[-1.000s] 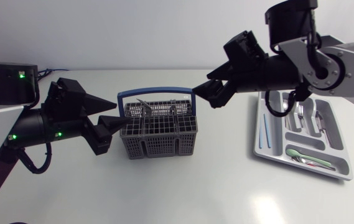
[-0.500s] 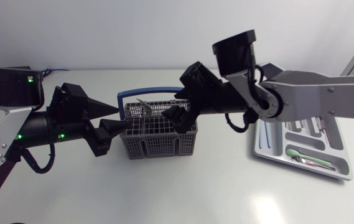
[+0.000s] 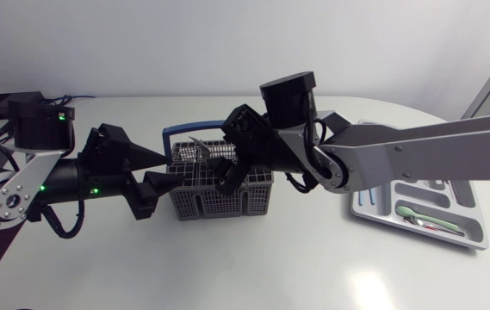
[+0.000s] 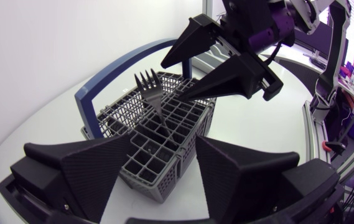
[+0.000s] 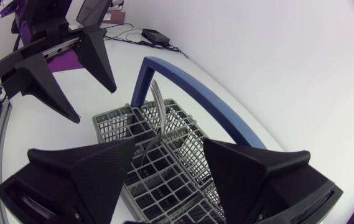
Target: Unload the cutlery basket into the drawer organizer.
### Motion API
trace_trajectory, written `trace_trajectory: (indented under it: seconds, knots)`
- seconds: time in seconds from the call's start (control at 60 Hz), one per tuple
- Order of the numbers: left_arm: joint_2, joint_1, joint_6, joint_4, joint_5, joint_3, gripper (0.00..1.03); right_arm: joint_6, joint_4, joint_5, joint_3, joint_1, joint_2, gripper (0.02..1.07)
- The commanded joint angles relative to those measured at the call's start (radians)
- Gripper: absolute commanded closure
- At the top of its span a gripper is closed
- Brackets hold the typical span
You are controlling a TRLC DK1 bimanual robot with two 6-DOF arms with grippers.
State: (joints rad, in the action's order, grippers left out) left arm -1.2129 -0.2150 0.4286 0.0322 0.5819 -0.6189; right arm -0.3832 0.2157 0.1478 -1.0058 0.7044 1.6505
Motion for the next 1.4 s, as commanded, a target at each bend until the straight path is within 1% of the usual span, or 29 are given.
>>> trace_trajectory:
  seconds: [0.0, 0.05, 0.167, 0.233, 0.367, 0.45, 0.55, 0.717, 0.883, 1.383]
  knots:
    - [-0.031, 0.016, 0.027, 0.02, 0.024, 0.031, 0.11, -0.023, 0.022, -0.013, -0.007, 0.015, 0.032, 0.35]
    - [-0.037, 0.02, 0.029, 0.029, 0.027, 0.034, 0.11, -0.025, 0.021, -0.013, -0.017, 0.017, 0.042, 0.37]
    - [-0.05, 0.032, 0.036, 0.043, 0.036, 0.036, 0.11, -0.031, 0.04, -0.028, -0.031, 0.024, 0.054, 0.45]
    - [-0.054, 0.035, 0.041, 0.046, 0.039, 0.036, 0.11, -0.031, 0.051, -0.042, -0.036, 0.027, 0.057, 0.45]
    - [-0.063, 0.042, 0.042, 0.057, 0.049, 0.036, 0.11, -0.031, 0.073, -0.053, -0.047, 0.032, 0.066, 0.57]
    - [-0.07, 0.042, 0.042, 0.061, 0.052, 0.036, 0.11, -0.031, 0.074, -0.059, -0.06, 0.038, 0.074, 0.61]
    - [-0.073, 0.045, 0.042, 0.067, 0.053, 0.038, 0.11, -0.031, 0.074, -0.068, -0.074, 0.046, 0.091, 0.61]
    - [-0.076, 0.052, 0.042, 0.075, 0.056, 0.042, 0.11, -0.043, 0.074, -0.079, -0.096, 0.061, 0.123, 0.77]
    - [-0.079, 0.052, 0.042, 0.077, 0.061, 0.044, 0.11, -0.046, 0.082, -0.085, -0.103, 0.064, 0.14, 1.01]
    - [-0.116, 0.031, 0.025, 0.107, 0.061, 0.044, 0.11, -0.019, 0.131, -0.085, -0.016, 0.061, 0.035, 1.01]
